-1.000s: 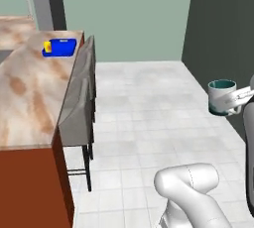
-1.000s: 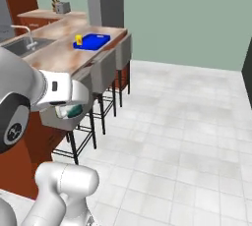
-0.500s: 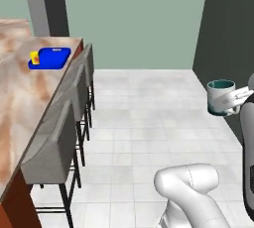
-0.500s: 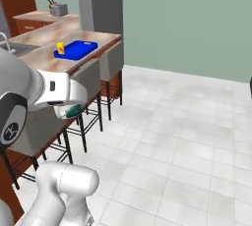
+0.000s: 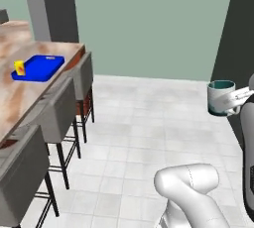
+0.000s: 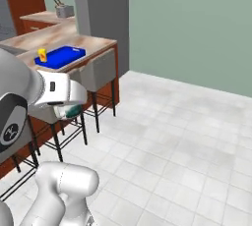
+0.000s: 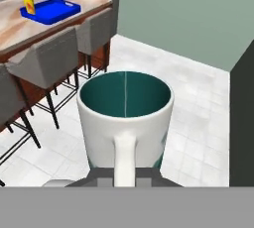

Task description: There is a tray on the dining counter. Grab the cup, mug, and pitcher and place them on the tray. The pitcher may be placed next to the tray if it cannot fit the tray.

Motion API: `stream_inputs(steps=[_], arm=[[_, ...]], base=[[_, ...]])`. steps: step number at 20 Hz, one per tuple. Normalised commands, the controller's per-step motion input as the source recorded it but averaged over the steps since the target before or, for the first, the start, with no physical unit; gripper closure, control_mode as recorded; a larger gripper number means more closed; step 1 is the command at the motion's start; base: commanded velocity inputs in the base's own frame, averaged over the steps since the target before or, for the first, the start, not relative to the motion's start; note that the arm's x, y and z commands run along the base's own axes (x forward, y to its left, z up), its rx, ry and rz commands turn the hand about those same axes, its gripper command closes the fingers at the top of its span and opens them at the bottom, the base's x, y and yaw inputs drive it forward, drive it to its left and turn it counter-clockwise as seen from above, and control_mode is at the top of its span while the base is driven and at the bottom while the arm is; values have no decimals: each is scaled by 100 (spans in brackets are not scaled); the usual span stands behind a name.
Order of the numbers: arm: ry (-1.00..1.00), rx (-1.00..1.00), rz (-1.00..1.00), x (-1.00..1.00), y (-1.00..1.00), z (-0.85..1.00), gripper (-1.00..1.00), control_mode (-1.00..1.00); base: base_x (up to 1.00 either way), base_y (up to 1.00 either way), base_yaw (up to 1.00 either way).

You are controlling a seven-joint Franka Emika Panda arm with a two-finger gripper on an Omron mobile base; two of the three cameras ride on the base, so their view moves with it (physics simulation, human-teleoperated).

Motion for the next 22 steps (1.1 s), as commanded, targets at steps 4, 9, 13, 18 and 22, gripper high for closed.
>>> stream_inputs(steps=[4, 9, 13, 18, 22], arm=[[0, 0, 0, 0, 0, 0, 100, 100], [0, 0, 0, 0, 0, 0, 100, 100], [0, 0, 0, 0, 0, 0, 100, 100], [0, 0, 0, 0, 0, 0, 100, 100], [0, 0, 0, 0, 0, 0, 100, 100]], base=[[100, -90, 33], [100, -91, 35], [100, -86, 38], [98, -77, 38], [86, -67, 38]])
